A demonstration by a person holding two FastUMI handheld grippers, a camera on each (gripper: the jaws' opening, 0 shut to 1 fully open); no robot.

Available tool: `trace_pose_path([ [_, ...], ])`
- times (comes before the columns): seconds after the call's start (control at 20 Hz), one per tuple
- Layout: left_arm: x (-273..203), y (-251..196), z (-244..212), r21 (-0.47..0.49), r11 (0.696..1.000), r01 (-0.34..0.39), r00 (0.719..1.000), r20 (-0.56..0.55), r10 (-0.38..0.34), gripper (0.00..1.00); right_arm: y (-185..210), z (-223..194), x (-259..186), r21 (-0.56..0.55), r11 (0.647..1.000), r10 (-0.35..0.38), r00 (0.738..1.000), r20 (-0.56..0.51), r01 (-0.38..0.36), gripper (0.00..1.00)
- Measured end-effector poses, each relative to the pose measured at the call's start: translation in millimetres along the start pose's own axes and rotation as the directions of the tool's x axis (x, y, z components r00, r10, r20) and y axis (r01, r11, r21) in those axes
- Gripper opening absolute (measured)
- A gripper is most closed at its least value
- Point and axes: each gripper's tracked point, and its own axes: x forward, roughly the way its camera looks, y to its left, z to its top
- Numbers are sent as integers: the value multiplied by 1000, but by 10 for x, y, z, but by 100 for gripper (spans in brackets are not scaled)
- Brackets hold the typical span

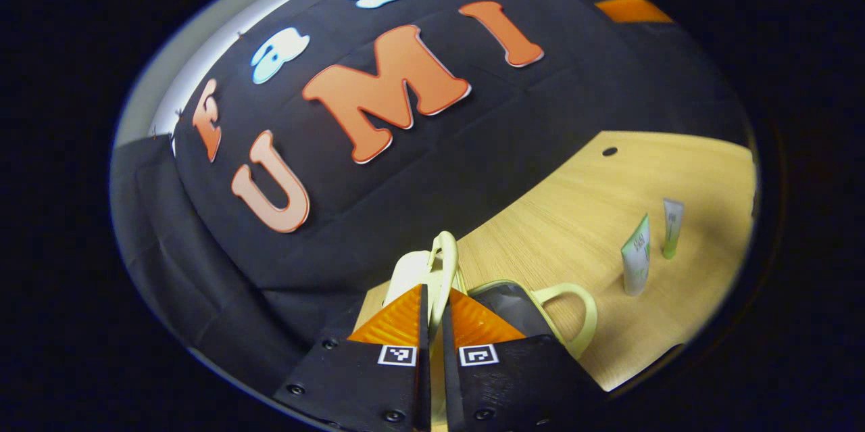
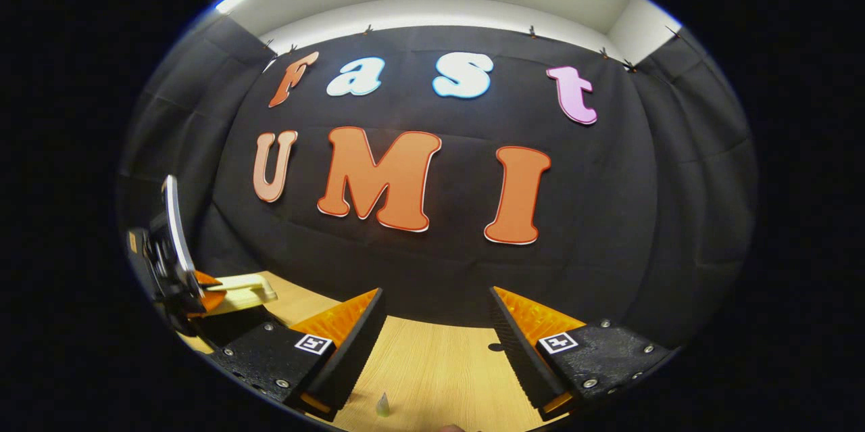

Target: First open the suitcase, pack the skin care products into it, and then close the suitcase.

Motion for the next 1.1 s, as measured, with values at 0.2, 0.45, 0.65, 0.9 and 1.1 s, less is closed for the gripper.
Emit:
trace_pose_path([
  [0.2, -8, 105, -14, -130, 991, -7, 1000, 26, 10, 11, 311, 149, 68, 13, 1000, 2, 1000, -2, -2, 95],
  [0.45, -65, 263, -19, -196, 980, -29, 998, 49, 39, 0, 635, 289, 135, -2, 1000, -14, 1000, -1, 14, 95],
  [0.65, -68, 362, -57, -276, 961, -24, 998, 56, 41, 0, 902, 338, 135, -14, 1000, -24, 1000, -12, 24, 95],
  [0.9, -22, 595, -227, -358, 929, -91, 994, 18, 104, 1, 1180, 379, 108, -23, 999, -40, 999, -31, 39, 95],
  [1.1, 20, 900, -472, -342, 930, -134, 991, -22, 134, 0, 1376, 453, 82, -45, 997, -69, 997, -22, 67, 95],
])
